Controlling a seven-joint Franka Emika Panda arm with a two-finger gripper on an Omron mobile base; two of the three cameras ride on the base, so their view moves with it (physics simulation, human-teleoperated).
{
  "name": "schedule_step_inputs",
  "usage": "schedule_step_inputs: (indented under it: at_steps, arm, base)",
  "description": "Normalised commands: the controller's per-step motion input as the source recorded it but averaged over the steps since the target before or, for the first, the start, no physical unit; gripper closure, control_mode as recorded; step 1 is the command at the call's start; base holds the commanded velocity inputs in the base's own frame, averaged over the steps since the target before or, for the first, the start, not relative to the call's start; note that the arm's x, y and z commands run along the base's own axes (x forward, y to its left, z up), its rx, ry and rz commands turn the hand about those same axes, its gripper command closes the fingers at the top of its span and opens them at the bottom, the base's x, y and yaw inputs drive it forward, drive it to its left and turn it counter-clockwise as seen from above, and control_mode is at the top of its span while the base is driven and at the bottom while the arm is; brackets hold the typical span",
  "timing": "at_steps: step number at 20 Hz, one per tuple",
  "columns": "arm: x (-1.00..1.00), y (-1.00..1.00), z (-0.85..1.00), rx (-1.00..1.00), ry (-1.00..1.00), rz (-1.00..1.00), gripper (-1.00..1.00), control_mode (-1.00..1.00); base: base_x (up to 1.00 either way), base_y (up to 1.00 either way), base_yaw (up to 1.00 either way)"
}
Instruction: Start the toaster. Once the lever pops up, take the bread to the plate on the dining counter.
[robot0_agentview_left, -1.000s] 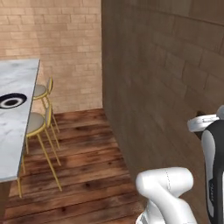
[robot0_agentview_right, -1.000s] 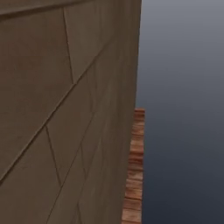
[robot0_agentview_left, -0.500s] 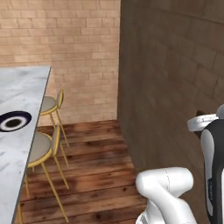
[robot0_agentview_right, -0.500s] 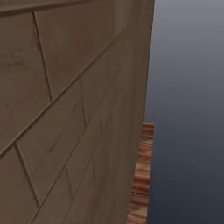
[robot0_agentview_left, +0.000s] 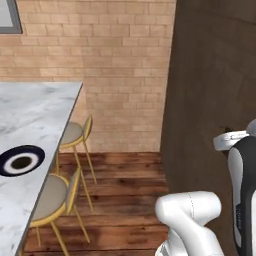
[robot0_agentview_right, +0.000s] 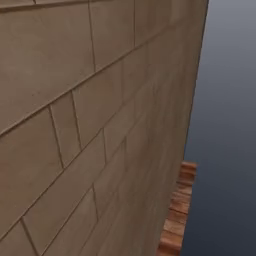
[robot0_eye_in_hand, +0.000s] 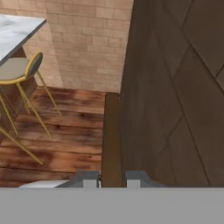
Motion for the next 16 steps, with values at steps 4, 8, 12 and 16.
schedule_step_inputs:
  at_steps: [4,8,12,16]
  arm:
    - [0.00,0.00,0.00,0.00,0.00,0.00,1.00,1.00]
    - [0.00,0.00,0.00,0.00,0.00,0.00,1.00,1.00]
    - [0.00,0.00,0.00,0.00,0.00,0.00,1.00,1.00]
    - [0.00,0.00,0.00,0.00,0.00,0.00,1.00,1.00]
  base:
    - [0.31,-0.49,0.50]
    - [0.01,-0.42,0.61]
    - [0.05,-0.28,0.70]
    - [0.16,-0.24,0.71]
